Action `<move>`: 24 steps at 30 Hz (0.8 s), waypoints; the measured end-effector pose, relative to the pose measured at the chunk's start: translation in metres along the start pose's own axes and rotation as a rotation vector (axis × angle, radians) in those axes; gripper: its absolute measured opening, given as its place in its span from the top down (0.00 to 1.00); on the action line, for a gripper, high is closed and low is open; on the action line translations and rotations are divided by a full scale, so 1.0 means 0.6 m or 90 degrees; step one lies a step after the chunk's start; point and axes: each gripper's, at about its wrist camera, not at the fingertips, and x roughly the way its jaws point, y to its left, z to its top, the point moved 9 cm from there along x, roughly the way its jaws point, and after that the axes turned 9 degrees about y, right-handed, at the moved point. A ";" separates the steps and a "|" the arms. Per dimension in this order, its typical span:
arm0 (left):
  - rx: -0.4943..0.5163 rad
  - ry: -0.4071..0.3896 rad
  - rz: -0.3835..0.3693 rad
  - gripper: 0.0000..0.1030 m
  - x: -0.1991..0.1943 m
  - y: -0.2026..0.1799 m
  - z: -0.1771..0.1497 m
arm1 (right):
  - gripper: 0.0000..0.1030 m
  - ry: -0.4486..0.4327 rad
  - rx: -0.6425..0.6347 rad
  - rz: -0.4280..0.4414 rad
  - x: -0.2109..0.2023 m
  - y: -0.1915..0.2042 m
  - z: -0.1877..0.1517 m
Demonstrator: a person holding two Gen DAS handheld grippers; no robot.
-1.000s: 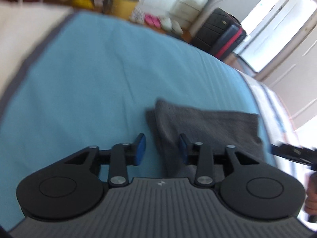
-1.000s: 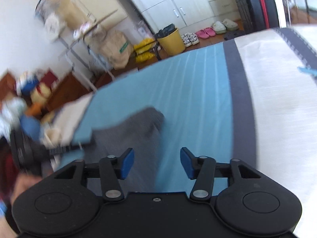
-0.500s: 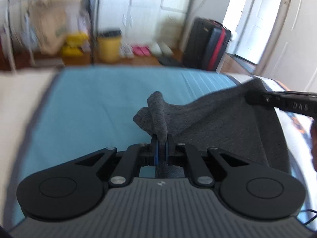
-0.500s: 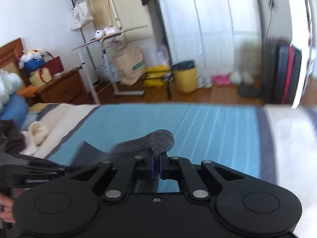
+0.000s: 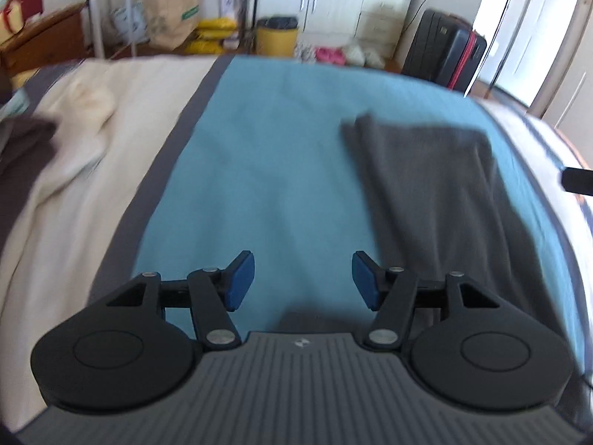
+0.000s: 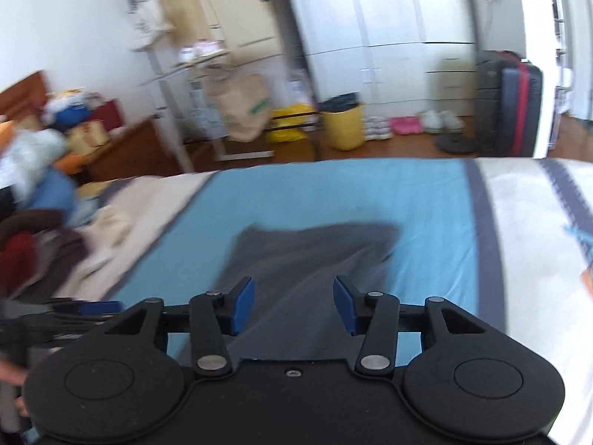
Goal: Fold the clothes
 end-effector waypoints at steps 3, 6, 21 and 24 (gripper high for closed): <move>-0.055 0.031 -0.012 0.39 -0.038 0.039 -0.073 | 0.45 0.022 -0.012 0.024 -0.045 0.044 -0.062; -0.128 0.072 -0.034 0.38 -0.063 0.081 -0.151 | 0.45 0.070 -0.039 0.031 -0.079 0.069 -0.132; -0.210 0.029 -0.141 0.34 -0.096 0.066 -0.247 | 0.39 0.160 0.064 -0.070 -0.142 -0.020 -0.352; -0.157 0.005 -0.062 0.33 -0.088 0.057 -0.240 | 0.39 0.144 0.115 0.013 -0.130 -0.018 -0.369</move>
